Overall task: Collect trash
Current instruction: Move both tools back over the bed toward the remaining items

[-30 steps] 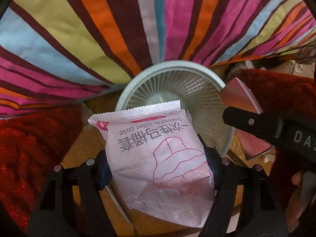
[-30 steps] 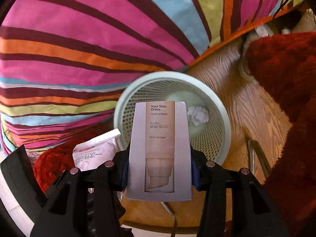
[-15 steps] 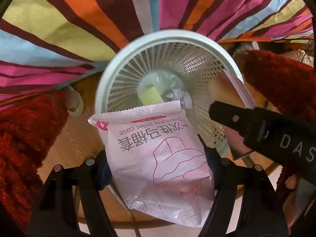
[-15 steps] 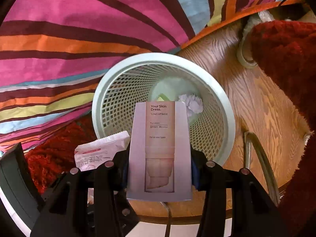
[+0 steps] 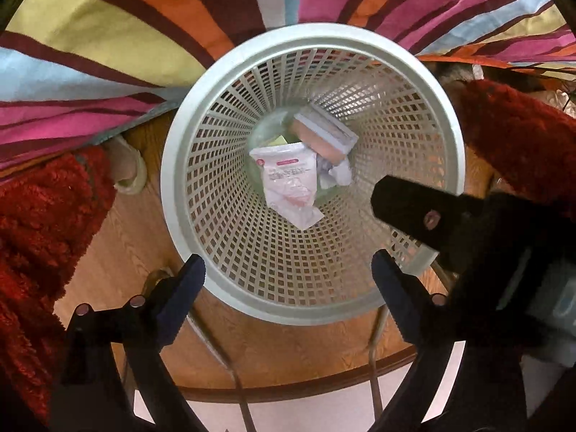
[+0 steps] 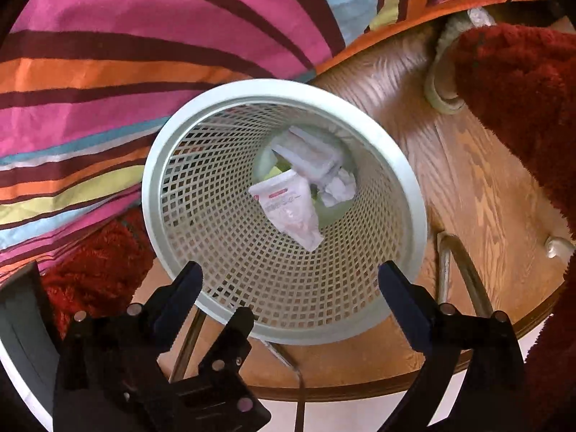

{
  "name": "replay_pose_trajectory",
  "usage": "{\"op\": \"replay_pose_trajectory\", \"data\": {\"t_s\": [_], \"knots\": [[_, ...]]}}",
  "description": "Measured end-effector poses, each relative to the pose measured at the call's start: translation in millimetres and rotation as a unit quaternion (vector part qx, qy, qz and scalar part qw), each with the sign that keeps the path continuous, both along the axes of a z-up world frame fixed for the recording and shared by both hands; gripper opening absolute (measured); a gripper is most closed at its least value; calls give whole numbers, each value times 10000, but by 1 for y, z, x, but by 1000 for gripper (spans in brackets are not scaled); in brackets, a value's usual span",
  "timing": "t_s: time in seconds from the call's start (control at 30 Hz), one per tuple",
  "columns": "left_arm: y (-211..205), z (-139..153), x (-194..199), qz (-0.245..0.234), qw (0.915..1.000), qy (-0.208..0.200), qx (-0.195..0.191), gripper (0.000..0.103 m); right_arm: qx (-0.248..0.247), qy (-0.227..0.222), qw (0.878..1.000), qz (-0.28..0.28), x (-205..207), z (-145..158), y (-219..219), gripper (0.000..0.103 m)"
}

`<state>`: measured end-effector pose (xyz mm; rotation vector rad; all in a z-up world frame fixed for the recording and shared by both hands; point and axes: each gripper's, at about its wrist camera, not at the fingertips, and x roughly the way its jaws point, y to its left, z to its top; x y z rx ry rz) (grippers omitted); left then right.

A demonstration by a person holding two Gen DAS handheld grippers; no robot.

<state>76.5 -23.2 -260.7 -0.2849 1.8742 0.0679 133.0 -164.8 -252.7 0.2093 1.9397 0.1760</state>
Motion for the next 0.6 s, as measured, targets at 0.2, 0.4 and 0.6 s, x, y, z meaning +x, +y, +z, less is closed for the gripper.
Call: {"op": "replay_pose_trajectory", "data": {"t_s": [0.2,0.4,0.6], "knots": [[3,7,-2,51,9999,-95,31,91,12,-159,9998,-131,1,7,-7,94],[9,24,-8,115,9994,-315,73,91,111,-388,9987,-295,1,25,-12,94],[13,49,-11,92,9973,-681,249,91,293,-672,9962,-480,0,45,-18,94]]}}
